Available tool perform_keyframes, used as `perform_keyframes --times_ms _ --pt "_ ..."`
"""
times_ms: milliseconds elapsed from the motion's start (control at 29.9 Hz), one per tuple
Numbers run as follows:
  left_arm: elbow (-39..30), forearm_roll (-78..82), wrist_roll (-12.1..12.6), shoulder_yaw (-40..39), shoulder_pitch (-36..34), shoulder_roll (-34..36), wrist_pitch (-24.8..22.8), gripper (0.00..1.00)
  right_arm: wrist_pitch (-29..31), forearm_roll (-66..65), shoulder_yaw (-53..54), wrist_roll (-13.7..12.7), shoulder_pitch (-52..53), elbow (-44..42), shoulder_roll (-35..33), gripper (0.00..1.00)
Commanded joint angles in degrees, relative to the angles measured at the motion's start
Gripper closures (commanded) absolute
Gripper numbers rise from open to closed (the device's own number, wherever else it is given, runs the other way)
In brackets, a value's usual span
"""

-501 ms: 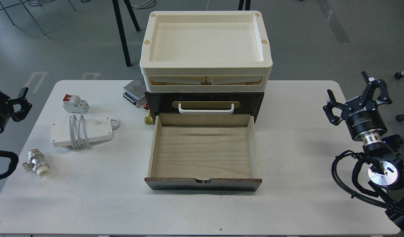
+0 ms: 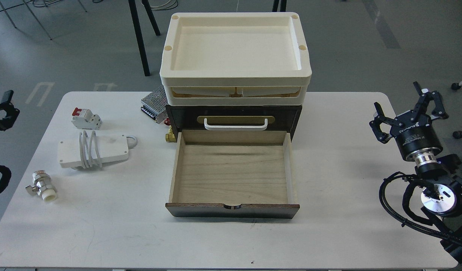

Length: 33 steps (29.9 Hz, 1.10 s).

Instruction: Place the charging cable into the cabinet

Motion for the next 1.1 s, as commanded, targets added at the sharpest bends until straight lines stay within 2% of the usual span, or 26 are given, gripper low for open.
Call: perform_keyframes --times_ms 0,134,301,401,501,702,769,936,1070 --pt "3.67 3.53 -1.49 1.51 -2.51 3.16 0.00 0.01 0.00 0.00 0.00 0.00 0.00 0.00 0.00 0.01" --pt "4.12 17.48 -1.49 6.25 -6.89 7.55 0.00 0.07 0.00 0.00 0.00 0.00 0.00 0.00 0.00 0.01" --pt "3.69 41.91 -1.49 12.93 -13.05 9.23 0.00 0.07 0.00 0.00 0.00 0.00 0.00 0.00 0.00 0.01" --pt "3.42 52.39 -1.49 15.05 -16.56 9.32 5.74 0.07 0.09 0.00 0.00 0.00 0.00 0.00 0.00 0.01" --pt "2.72 55.32 -1.49 15.41 -20.17 9.58 6.47 0.02 0.00 0.00 0.00 0.00 0.00 0.00 0.00 0.01" --pt "2.19 56.64 -1.49 16.37 -23.25 10.90 6.38 0.01 0.09 0.00 0.00 0.00 0.00 0.00 0.00 0.01" --pt "-0.70 58.91 -1.49 17.68 -23.78 11.51 6.46 0.02 0.09 0.00 0.00 0.00 0.00 0.00 0.00 0.01" --pt "-14.58 70.59 -1.49 21.29 -23.78 16.43 6.82 0.05 0.09 0.00 0.00 0.00 0.00 0.00 0.00 0.01" --pt "-18.20 79.03 -1.49 21.38 -23.25 16.09 7.08 0.05 0.09 0.00 0.00 0.00 0.00 0.00 0.00 0.01"
